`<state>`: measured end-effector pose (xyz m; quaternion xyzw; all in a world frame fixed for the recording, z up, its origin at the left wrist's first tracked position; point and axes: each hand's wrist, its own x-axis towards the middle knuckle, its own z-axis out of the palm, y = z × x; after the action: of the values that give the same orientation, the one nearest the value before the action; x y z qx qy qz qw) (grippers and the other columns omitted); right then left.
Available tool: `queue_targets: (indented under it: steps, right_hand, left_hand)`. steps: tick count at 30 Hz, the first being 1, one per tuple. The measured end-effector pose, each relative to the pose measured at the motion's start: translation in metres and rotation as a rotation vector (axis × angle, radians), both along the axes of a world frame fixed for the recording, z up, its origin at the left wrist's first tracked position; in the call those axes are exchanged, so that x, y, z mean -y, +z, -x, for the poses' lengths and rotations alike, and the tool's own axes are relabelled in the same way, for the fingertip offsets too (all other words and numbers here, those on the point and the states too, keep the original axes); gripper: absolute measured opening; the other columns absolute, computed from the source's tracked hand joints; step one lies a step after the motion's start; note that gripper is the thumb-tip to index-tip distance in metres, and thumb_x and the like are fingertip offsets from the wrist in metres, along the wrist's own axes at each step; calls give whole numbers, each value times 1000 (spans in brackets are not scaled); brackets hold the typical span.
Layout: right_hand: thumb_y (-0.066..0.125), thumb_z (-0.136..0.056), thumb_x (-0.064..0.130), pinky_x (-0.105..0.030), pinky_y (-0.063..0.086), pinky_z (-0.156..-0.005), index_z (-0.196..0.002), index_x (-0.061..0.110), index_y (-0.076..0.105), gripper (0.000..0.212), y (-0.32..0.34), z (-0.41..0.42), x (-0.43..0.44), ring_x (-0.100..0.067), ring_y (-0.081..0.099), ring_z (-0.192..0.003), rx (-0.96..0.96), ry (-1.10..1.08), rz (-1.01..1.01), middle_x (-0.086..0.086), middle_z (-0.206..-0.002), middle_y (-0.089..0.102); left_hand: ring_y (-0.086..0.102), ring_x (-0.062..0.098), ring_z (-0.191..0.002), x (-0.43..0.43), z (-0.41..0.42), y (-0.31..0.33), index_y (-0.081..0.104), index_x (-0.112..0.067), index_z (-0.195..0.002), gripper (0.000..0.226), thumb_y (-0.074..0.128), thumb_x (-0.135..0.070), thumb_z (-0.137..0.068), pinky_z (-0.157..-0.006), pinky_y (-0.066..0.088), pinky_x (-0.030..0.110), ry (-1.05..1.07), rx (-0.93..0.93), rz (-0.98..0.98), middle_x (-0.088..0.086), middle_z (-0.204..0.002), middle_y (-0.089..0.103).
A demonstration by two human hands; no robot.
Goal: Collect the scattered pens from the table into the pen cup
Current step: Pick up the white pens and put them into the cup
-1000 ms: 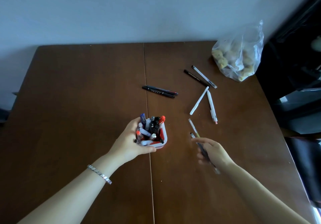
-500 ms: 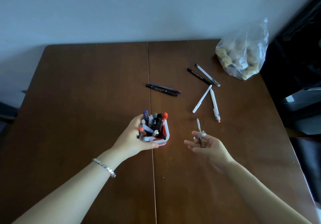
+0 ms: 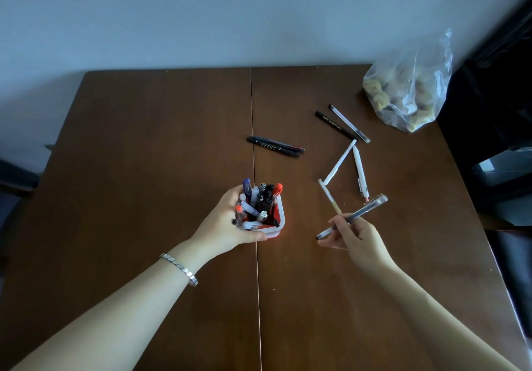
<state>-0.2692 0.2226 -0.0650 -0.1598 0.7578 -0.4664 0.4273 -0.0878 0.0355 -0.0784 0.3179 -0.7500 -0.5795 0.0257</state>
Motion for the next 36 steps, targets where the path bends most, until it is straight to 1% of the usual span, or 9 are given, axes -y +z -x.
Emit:
queue_targets:
  steps: [4, 11, 14, 18, 23, 26, 30, 34, 36]
  right_hand:
    - [43, -96, 18, -20, 50, -73, -86, 26, 59, 21, -4, 1, -6, -1, 68, -65, -161, 93, -118, 3, -72, 71]
    - [40, -92, 13, -15, 36, -44, -75, 20, 58, 25, 5, 6, -13, -3, 43, -41, -269, 28, -190, 5, -51, 53]
    - [37, -94, 16, -19, 30, -35, -67, 11, 58, 35, 15, 15, -14, -10, 36, -33, -43, 55, -215, 1, -39, 48]
    - [38, -93, 26, -11, 20, -31, -63, 11, 59, 40, 25, 30, -15, -11, 30, -25, 375, -29, -321, -1, -38, 43]
    - [40, -93, 28, -12, 29, -30, -64, 11, 60, 40, 31, 39, -2, -12, 46, -28, 419, -63, -443, -1, -40, 52]
    - [42, -92, 24, -14, 31, -32, -68, 8, 63, 36, 31, 39, 11, -12, 51, -37, 297, -108, -437, -6, -55, 60]
    - [48, -90, 21, -19, 38, -41, -75, 5, 69, 31, 19, 34, 23, -12, 49, -43, -217, 1, -454, -4, -59, 60]
    - [57, -87, 18, -10, 38, -45, -82, 6, 68, 17, 8, 16, 30, -12, 51, -55, -417, -59, -266, -5, -68, 61]
    - [59, -86, 13, -6, 39, -53, -85, 9, 67, 9, 4, 6, 32, -12, 54, -65, -491, -65, -173, -8, -81, 62]
  left_hand:
    - [59, 11, -113, 0, -1, 0, 48, -31, -119, 69, 86, -26, -62, -97, 51, 38, -14, 6, 16, -7, -121, 59]
    - [60, 3, -107, -2, 2, 6, 50, -35, -109, 60, 85, -15, -65, -88, 49, 21, -6, -29, -4, -10, -112, 62]
    - [59, 2, -108, -2, 2, 6, 49, -34, -111, 61, 85, -16, -66, -89, 49, 19, -14, -39, -8, -11, -113, 62]
    - [59, 7, -109, -1, 2, 4, 50, -25, -115, 61, 85, -19, -65, -91, 50, 25, -32, -37, 18, -8, -114, 61]
    - [59, 11, -112, 1, -1, -1, 48, -29, -119, 66, 85, -28, -65, -96, 51, 39, -43, 10, 54, -6, -120, 58]
    - [57, 6, -111, 0, -1, -1, 47, -30, -120, 66, 84, -24, -66, -94, 51, 29, -30, 21, 52, -8, -121, 56]
    - [52, -15, -103, -2, -1, 4, 46, -31, -113, 60, 81, -11, -69, -77, 45, 7, -22, 9, 42, -19, -111, 53]
    - [54, -14, -101, -2, 1, 5, 48, -21, -112, 56, 81, -5, -69, -75, 45, 3, -26, -27, 34, -18, -105, 55]
    - [56, -5, -105, -2, 1, 5, 49, -22, -114, 59, 83, -13, -68, -81, 48, 11, -28, -30, 30, -13, -109, 57]
